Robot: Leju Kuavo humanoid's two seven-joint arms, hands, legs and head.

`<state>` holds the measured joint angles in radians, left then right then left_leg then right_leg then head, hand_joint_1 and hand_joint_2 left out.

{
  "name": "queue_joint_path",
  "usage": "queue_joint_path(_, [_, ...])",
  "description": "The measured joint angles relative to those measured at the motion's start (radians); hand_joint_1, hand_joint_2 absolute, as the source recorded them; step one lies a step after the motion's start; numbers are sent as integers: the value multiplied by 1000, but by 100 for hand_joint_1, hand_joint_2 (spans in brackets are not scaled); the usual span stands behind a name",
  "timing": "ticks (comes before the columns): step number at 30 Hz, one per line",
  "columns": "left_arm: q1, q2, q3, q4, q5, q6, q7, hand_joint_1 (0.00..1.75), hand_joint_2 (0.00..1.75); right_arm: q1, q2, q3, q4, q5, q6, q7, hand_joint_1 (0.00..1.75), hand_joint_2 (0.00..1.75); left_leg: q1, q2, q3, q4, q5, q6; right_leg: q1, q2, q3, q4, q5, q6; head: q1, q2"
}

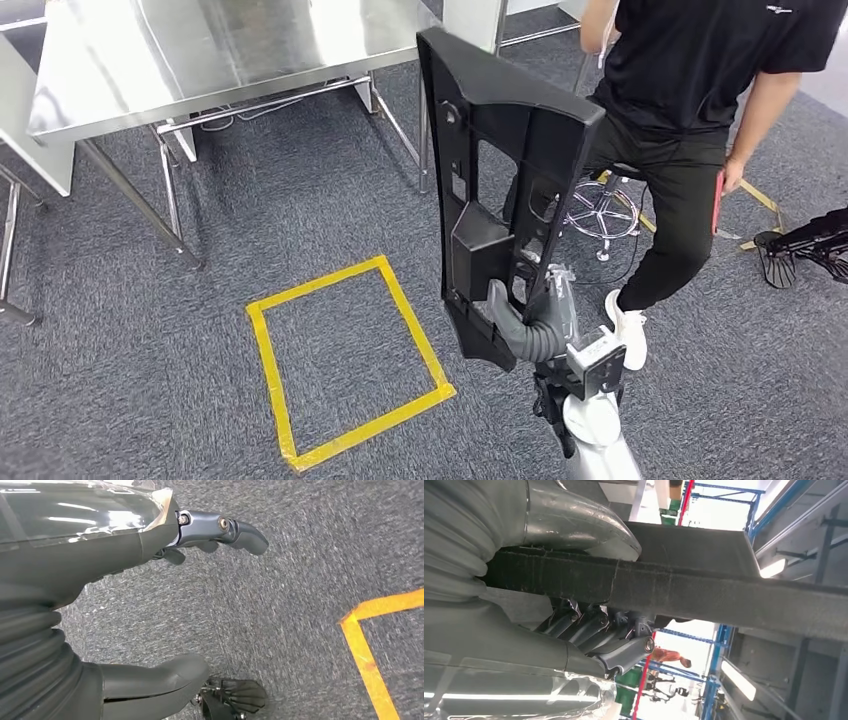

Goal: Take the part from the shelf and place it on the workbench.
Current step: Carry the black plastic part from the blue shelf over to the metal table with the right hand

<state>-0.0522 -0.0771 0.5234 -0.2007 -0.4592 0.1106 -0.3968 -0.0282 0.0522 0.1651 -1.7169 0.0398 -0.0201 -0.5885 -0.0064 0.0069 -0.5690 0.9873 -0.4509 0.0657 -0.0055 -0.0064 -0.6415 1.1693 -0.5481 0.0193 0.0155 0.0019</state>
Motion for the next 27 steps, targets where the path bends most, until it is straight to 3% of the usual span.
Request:
queue_joint_path(2, [1, -1, 0, 0, 3, 2, 2, 0, 175, 14, -4, -1, 0, -2, 0, -6, 175, 175, 1, -6, 2, 0, -3, 0, -4, 2, -66, 113, -32, 5, 0, 0])
queue_joint_path(3, [2, -1, 1, 0, 5, 3, 3, 0, 175, 22, -6, -1, 0, -2, 1, -9, 175, 175, 1, -9, 4, 1, -6, -2, -7, 2, -80, 129, -28, 13, 0, 0])
queue_joint_path(4, [3, -2, 2, 0, 6, 5, 3, 0, 175, 27, -7, -1, 1, -2, 2, -11, 175, 175, 2, -12, 7, 1, -9, -5, -10, 2, -75, 106, -9, 24, 0, 0])
queue_joint_path(6, [5, -3, 2, 0, 8, 10, 4, 0, 175, 30, -8, -1, 1, -3, 3, -14, 175, 175, 3, -17, 17, 5, -19, -14, -18, 1, -16, -28, 54, 45, 1, 0])
queue_joint_path(7, [5, -4, 3, 0, 8, 12, 4, 0, 175, 30, -8, -1, 2, -3, 3, -15, 175, 175, 2, -19, 21, 8, -27, -21, -20, 1, 14, -90, 78, 47, 1, 0])
queue_joint_path(9, [5, -3, 3, 0, 8, 15, 4, 0, 175, 30, -8, 0, 2, -3, 4, -16, 175, 175, 0, -21, 24, 14, -39, -33, -19, 2, 45, -149, 94, 34, 0, 0])
queue_joint_path(13, [4, -3, 5, -1, 9, 15, 4, 0, 175, 30, -7, 1, 3, -4, 5, -17, 175, 175, 9, -17, 14, 44, -64, -55, -22, 3, 58, -153, 87, 0, -2, 0])
queue_joint_path(14, [4, -3, 6, -1, 9, 15, 4, 0, 175, 30, -7, 2, 3, -4, 6, -17, 175, 175, 11, -16, -6, 87, -86, -61, -25, 3, 64, -154, 84, -7, -3, 0])
queue_joint_path(16, [5, -3, 9, -1, 9, 15, 4, 0, 175, 30, -6, 3, 3, -4, 6, -17, 175, 175, 16, -14, -78, 218, -140, -71, -23, 2, 71, -154, 76, -17, -4, 0])
queue_joint_path(17, [6, -3, 11, -1, 9, 15, 4, 0, 175, 30, -6, 3, 3, -4, 6, -17, 175, 175, 18, -13, -116, 275, -155, -74, -23, 2, 74, -154, 73, -20, -4, 0])
queue_joint_path(18, [7, -3, 12, -1, 9, 15, 4, 0, 175, 31, -6, 3, 3, -4, 6, -17, 175, 175, 20, -13, -140, 300, -149, -76, -22, 3, 77, -154, 69, -20, -4, 0])
queue_joint_path(19, [8, -3, 13, -1, 9, 15, 4, 0, 175, 31, -6, 3, 4, -4, 6, -17, 175, 175, 21, -12, -144, 285, -123, -76, -23, 4, 83, -154, 64, -19, -4, 0])
queue_joint_path(20, [8, -3, 14, -1, 9, 15, 4, 0, 175, 31, -6, 3, 4, -4, 6, -17, 175, 175, 22, -11, -129, 235, -81, -74, -23, 5, 90, -154, 59, -16, -4, 0])
queue_joint_path(22, [8, -2, 15, -1, 9, 15, 4, 0, 175, 30, -6, 4, 4, -4, 6, -17, 175, 175, 20, -9, -74, 104, -9, -67, -22, 6, 106, -155, 47, -8, -4, 0])
queue_joint_path(24, [6, -1, 16, -1, 9, 15, 5, 0, 175, 28, -6, 4, 4, -4, 6, -17, 175, 175, 14, -8, -40, 39, 2, -55, -18, 6, 113, -158, 39, 3, -4, 0])
queue_joint_path(27, [7, -1, 18, -1, 9, 16, 7, 0, 175, 26, -6, 5, 5, -3, 6, -15, 175, 175, 8, -12, -21, 17, -10, -29, -14, 5, 122, -150, 44, 22, -3, 0])
